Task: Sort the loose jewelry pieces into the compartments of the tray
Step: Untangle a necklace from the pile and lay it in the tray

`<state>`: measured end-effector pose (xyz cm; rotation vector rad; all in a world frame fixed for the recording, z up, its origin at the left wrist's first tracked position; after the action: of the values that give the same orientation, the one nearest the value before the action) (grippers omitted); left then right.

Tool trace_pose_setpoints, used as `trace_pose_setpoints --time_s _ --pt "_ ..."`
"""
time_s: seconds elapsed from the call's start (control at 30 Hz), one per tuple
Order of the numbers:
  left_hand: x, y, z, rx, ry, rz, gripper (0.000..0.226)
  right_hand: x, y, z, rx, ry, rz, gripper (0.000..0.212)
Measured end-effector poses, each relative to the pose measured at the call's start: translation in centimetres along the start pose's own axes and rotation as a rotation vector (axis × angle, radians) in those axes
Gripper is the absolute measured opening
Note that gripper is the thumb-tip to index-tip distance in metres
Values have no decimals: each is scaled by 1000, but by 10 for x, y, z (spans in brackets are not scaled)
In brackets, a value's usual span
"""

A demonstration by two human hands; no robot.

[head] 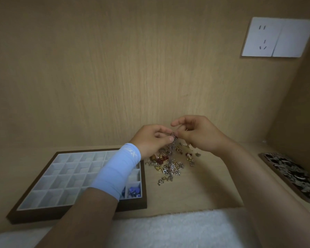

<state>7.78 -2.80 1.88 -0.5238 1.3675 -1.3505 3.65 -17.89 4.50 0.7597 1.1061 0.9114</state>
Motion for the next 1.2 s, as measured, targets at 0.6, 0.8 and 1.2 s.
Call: trace_pose_setpoints --time_s 0.6,0.8,1.2 --pt "-4 -16 -1 10 33 -83 5 -4 15 -1 33 27 250 17" --pt "-15 -18 4 45 -11 -32 20 -4 13 -3 70 116 47 18" --pt "-13 -10 3 -1 7 24 21 7 7 -8 150 192 -19 23"
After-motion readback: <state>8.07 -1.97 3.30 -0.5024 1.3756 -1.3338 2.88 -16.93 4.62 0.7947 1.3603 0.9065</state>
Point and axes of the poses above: each hand's wrist, its own z-axis towards the middle knuckle, its own x-axis out of the palm, y = z × x, the point moved 6 cm from there along z, towards the middle knuckle, and after that the axes turned 5 degrees about -y, right-handed, at the moved point
